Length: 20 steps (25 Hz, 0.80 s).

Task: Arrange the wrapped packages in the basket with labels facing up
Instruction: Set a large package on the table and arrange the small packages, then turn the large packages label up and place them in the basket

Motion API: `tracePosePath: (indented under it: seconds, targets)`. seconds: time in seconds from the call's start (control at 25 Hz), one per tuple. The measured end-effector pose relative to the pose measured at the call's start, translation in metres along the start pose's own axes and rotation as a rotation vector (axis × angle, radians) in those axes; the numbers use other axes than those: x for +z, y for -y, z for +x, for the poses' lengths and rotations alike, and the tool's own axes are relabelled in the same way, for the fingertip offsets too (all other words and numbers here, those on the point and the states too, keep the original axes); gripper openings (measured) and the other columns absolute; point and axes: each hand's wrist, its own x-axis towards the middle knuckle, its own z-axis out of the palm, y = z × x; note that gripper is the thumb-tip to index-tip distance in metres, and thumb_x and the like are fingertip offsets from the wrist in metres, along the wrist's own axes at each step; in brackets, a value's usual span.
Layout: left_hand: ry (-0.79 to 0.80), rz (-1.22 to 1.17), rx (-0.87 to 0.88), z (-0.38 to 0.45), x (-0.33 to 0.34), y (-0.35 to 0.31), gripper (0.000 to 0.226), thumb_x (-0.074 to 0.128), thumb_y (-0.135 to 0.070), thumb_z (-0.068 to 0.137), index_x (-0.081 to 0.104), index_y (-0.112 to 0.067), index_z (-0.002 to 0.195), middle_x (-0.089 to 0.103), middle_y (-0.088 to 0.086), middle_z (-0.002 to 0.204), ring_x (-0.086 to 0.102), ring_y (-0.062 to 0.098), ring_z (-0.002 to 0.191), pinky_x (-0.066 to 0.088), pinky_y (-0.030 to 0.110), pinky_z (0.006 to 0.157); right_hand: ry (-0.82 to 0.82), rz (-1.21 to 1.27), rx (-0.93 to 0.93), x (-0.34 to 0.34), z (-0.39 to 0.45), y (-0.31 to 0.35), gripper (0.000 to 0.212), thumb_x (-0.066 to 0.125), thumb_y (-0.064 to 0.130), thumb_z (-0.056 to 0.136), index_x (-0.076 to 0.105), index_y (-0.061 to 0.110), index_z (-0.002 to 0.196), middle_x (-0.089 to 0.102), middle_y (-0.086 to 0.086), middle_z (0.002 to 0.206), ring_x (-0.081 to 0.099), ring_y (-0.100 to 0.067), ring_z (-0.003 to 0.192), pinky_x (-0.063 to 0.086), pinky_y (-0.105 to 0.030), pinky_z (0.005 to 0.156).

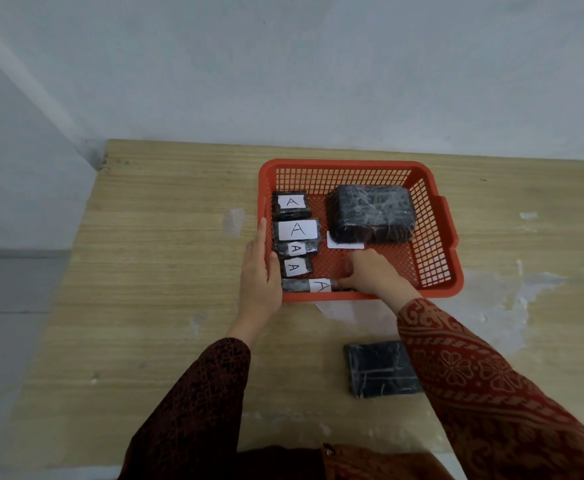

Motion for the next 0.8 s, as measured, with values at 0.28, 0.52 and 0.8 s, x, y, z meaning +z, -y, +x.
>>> tracePosePath:
  seconds: [0.28, 0.52, 0.8]
  targets:
    - [-0.035, 0.557, 0.26, 0.011, 0.013, -0.033, 0.043, 0.053, -0.009, 0.091, 0.05, -0.007, 0.134, 0.046, 0.02, 0.14, 0.038, 0.035, 0.133, 0.03, 0.05, 0.111, -0.469, 0.317, -0.061, -0.013, -0.006, -0.046, 0.025, 0.066, 0.024, 0.083, 0.062, 0.009, 0.103, 0.061, -0.015, 0.107, 0.06, -0.031, 0.097, 0.046, -0.035, 0.084]
    - [0.349, 0.248, 0.004, 0.042, 0.079, -0.062, 0.044, 0.039, -0.012, 0.099, 0.037, -0.008, 0.143, 0.044, 0.013, 0.144, 0.038, 0.025, 0.133, 0.032, 0.038, 0.112, -0.37, 0.515, -0.002, -0.031, 0.009, -0.093, 0.076, 0.067, 0.01, 0.082, 0.023, 0.001, 0.144, 0.035, -0.027, 0.144, 0.033, -0.038, 0.135, 0.028, -0.043, 0.113]
    - [0.032, 0.155, -0.116, 0.052, 0.099, -0.078, 0.041, 0.048, -0.021, 0.097, 0.047, -0.007, 0.136, 0.055, 0.012, 0.133, 0.05, 0.024, 0.122, 0.04, 0.036, 0.104, -0.595, 0.48, -0.214, -0.042, -0.011, -0.099, 0.091, 0.075, 0.013, 0.074, 0.02, 0.022, 0.147, 0.036, -0.018, 0.139, 0.04, -0.032, 0.127, 0.036, -0.045, 0.109]
